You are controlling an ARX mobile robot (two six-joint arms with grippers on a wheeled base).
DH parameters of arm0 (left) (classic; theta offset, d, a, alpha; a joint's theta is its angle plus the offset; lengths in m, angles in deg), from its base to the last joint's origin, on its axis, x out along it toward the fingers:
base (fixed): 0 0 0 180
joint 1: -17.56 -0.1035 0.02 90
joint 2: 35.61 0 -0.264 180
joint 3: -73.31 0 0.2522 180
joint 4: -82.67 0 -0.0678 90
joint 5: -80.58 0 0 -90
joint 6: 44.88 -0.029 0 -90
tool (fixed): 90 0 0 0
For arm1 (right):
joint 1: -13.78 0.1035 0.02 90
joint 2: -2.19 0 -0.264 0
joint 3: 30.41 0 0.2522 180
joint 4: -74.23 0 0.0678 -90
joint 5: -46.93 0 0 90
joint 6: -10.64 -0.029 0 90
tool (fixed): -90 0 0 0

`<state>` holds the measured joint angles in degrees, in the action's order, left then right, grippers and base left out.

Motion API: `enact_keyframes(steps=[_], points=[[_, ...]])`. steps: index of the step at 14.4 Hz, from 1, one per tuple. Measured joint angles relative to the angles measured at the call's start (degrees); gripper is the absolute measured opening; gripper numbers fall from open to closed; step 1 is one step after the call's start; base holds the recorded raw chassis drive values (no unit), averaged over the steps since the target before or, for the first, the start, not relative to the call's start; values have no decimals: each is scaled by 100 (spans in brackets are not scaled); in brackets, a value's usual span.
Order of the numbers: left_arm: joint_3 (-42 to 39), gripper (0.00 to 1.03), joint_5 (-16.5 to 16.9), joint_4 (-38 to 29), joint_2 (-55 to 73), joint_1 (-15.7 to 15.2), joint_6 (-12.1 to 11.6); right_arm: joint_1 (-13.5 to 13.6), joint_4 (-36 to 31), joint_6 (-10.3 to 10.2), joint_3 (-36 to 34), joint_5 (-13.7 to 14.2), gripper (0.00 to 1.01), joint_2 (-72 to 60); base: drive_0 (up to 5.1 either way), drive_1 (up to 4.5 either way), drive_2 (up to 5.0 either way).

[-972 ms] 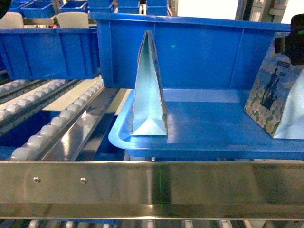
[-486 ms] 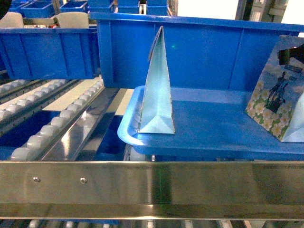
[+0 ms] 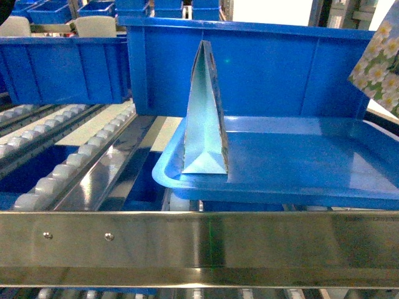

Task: Move flower gift bag to table near conveyor

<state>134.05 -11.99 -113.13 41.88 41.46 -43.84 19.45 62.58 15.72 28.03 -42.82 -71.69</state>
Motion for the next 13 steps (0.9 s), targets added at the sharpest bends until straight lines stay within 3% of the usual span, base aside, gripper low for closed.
enact_keyframes(steps=[6, 13], points=[[0, 98, 0, 0, 0, 0, 2, -208, 260, -299, -968, -52, 2, 1915, 0, 0, 0], [0, 98, 0, 0, 0, 0, 2, -350, 332, -531, -1329, -170, 2, 2304, 0, 0, 0]])
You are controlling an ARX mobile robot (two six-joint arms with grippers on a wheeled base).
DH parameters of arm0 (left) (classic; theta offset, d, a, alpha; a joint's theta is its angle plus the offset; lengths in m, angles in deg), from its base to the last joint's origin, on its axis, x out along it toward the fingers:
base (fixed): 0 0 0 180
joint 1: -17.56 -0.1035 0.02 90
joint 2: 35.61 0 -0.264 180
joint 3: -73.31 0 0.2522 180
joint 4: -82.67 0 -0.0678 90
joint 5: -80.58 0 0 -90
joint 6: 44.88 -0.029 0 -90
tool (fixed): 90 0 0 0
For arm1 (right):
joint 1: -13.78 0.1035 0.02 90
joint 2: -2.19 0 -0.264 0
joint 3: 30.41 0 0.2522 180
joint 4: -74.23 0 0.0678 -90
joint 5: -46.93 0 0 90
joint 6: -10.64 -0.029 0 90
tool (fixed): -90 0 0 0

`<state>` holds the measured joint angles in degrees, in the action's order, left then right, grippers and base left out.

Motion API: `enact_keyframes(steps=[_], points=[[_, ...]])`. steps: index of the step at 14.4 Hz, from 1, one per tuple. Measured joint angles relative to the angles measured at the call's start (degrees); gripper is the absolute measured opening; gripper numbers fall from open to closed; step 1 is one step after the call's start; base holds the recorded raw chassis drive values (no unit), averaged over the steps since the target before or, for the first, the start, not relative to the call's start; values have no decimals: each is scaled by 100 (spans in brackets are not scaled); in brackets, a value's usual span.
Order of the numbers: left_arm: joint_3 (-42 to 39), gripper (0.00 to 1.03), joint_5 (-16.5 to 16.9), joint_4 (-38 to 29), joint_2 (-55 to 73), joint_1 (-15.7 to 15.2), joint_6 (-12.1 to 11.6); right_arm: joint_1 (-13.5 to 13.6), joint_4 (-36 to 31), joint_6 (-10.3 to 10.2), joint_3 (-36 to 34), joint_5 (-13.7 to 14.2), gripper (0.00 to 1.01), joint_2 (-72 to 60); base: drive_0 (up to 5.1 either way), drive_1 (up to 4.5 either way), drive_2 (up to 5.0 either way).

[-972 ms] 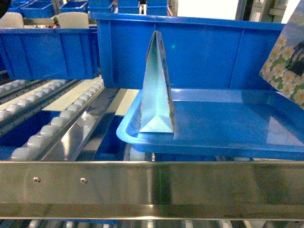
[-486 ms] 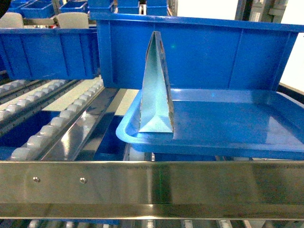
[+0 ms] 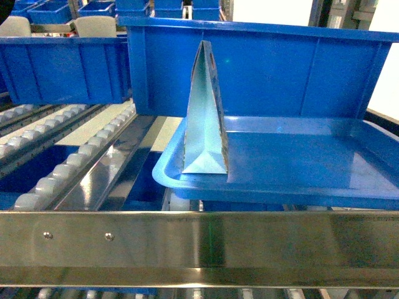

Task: Move flower gift bag to table near conveyor

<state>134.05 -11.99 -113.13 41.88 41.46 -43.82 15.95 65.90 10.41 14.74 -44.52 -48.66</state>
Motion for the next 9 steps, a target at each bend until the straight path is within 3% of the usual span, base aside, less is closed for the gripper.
enact_keyframes(steps=[5, 9], points=[[560, 98, -153, 505, 52, 269, 177, 0, -2, -2, 0, 2, 2, 0, 0, 0, 0], [748, 98, -1097, 535, 693, 590, 190, 0, -2, -4, 0, 2, 2, 0, 0, 0, 0]])
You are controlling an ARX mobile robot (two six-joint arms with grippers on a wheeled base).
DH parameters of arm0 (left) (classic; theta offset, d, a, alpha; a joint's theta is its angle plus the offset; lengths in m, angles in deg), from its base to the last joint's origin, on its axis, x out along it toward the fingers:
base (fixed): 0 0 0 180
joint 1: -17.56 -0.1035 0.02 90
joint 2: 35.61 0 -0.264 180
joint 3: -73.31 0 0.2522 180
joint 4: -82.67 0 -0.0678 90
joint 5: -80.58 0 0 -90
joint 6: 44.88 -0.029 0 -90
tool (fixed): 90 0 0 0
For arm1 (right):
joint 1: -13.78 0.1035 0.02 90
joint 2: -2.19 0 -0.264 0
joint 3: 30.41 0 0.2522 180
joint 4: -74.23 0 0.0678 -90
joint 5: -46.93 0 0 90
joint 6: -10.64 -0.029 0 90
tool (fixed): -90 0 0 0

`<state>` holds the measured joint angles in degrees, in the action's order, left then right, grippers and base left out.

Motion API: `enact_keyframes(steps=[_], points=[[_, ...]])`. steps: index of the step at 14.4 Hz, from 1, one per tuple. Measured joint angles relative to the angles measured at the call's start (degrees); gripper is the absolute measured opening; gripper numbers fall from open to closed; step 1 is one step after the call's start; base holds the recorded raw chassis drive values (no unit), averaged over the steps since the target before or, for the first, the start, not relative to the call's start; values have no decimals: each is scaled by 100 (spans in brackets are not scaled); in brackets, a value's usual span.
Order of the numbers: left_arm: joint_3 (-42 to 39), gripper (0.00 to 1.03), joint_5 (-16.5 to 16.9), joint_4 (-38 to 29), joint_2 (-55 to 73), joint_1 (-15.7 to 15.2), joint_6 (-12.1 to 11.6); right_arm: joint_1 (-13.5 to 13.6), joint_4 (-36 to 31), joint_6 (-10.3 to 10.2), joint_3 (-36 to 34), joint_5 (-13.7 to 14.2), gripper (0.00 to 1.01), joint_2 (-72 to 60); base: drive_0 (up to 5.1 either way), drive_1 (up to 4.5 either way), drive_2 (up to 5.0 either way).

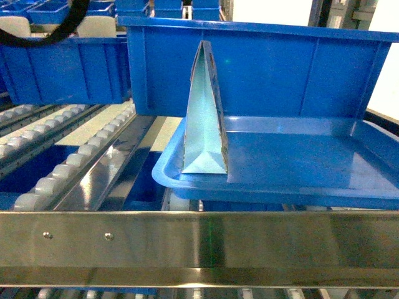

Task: Move flower gift bag to table near conveyor

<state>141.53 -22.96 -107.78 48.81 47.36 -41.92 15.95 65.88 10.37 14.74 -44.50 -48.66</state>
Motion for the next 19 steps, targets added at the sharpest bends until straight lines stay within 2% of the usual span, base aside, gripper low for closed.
enact_keyframes(steps=[2, 4, 9, 13, 19], points=[[28, 98, -164, 0, 278, 146, -57, 0, 0, 0, 0, 0, 2, 0, 0, 0, 0], [98, 98, -142, 4, 452, 236, -151, 0, 0, -2, 0, 0, 2, 0, 0, 0, 0], [142, 98, -195, 68, 584, 227, -153, 0, 2, -15, 0, 2, 2, 0, 0, 0, 0], [146, 98, -203, -15, 892, 98, -188, 0, 0, -15, 0, 2, 2, 0, 0, 0, 0], [256, 98, -234, 13, 1032, 166, -181, 0, 0, -15, 0, 2, 2, 0, 0, 0, 0]])
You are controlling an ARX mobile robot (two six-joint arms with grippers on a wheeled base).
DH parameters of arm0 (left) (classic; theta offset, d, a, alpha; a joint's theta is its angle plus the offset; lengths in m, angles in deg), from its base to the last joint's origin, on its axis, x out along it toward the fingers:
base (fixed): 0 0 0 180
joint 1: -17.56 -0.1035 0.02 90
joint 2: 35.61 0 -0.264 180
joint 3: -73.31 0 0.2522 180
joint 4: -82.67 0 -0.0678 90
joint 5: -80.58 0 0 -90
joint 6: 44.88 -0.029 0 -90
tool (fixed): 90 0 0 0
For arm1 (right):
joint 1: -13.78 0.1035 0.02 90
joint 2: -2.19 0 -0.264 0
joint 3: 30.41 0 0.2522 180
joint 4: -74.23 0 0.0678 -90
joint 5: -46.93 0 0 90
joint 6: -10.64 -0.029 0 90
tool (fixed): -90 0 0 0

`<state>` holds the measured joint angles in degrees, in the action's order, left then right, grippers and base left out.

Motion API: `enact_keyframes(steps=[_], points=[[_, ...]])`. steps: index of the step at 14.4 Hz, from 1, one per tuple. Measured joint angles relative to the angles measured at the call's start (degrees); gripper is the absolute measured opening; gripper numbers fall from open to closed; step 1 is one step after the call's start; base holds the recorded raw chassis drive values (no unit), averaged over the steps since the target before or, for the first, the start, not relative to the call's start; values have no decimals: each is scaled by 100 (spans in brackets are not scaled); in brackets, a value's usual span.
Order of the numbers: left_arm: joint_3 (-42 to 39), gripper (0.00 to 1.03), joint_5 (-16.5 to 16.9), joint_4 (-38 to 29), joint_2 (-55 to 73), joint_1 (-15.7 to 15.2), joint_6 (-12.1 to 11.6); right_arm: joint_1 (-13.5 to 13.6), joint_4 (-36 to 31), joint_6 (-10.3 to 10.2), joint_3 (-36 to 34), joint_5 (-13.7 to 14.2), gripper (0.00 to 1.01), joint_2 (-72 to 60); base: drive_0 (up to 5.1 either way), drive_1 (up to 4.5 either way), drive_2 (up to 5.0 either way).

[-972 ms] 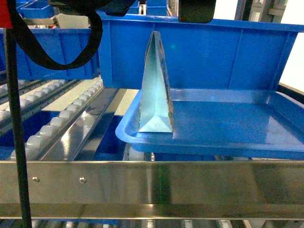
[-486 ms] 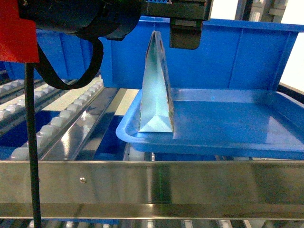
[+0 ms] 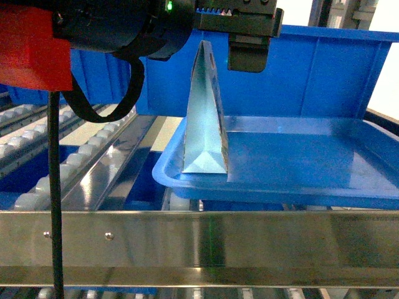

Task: Move flower gift bag to table near conveyor

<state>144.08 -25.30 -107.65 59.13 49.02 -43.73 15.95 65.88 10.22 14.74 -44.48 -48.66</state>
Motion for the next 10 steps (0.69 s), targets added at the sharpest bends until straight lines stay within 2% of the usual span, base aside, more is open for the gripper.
enact_keyframes(steps=[3, 4, 5, 6, 7, 10], points=[[35, 98, -33, 0, 33, 28, 0, 0, 2, 0, 0, 0, 2, 0, 0, 0, 0], [42, 93, -81, 24, 70, 46, 0, 0, 0, 0, 0, 0, 2, 0, 0, 0, 0], [42, 50, -118, 48, 85, 70, 52, 0, 0, 0, 0, 0, 2, 0, 0, 0, 0], [42, 14, -221, 74, 94, 76, 101, 0, 0, -2, -2, 2, 2, 0, 0, 0, 0], [42, 3, -243, 72, 94, 81, 127, 0, 0, -2, -2, 0, 2, 0, 0, 0, 0], [42, 2, -278, 70, 103, 81, 166, 0, 0, -2, -2, 0, 2, 0, 0, 0, 0]])
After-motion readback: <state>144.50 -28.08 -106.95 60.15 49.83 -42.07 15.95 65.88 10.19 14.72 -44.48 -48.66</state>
